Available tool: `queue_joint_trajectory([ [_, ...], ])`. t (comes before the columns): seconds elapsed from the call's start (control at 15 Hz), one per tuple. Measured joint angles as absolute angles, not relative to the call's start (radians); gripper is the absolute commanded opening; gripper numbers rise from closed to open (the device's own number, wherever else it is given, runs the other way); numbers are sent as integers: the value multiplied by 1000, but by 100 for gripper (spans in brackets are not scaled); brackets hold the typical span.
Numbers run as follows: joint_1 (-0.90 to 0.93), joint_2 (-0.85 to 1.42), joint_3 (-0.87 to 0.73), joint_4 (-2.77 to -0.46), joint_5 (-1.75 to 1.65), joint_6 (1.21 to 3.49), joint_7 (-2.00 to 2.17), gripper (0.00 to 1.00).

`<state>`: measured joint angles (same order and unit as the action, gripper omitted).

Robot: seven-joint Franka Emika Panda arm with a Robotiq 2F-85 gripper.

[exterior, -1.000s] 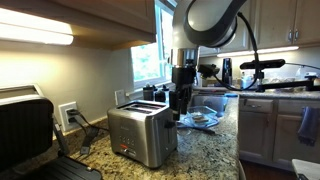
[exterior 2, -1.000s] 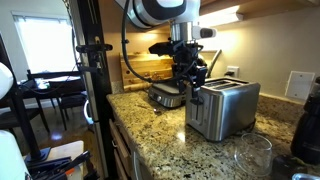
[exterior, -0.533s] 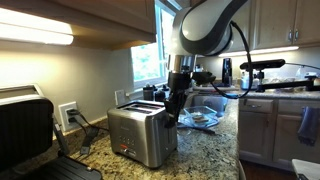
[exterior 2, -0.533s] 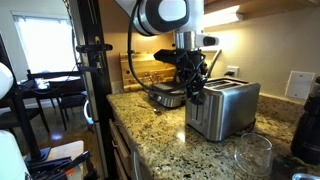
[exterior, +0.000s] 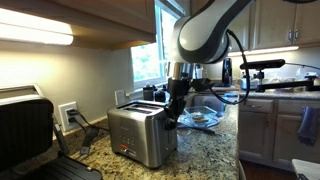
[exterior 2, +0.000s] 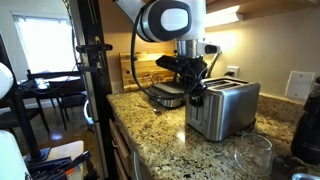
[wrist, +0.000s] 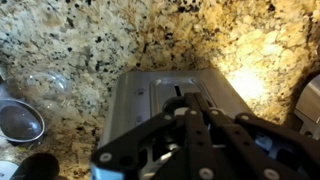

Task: Push the black lever on the bread toaster down

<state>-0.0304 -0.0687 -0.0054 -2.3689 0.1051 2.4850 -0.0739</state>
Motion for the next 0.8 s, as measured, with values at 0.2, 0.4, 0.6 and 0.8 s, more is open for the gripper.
queue_joint_trajectory([
  [0.2, -30, -21, -6, -2366, 105, 2508, -82, 3],
  [0.4, -30, 23, -6, -2358, 106, 2520, -89, 2],
  [0.6, -31, 53, -6, -2351, 119, 2528, -104, 2],
  [0.8, -31, 53, -7, -2347, 128, 2524, -110, 2],
])
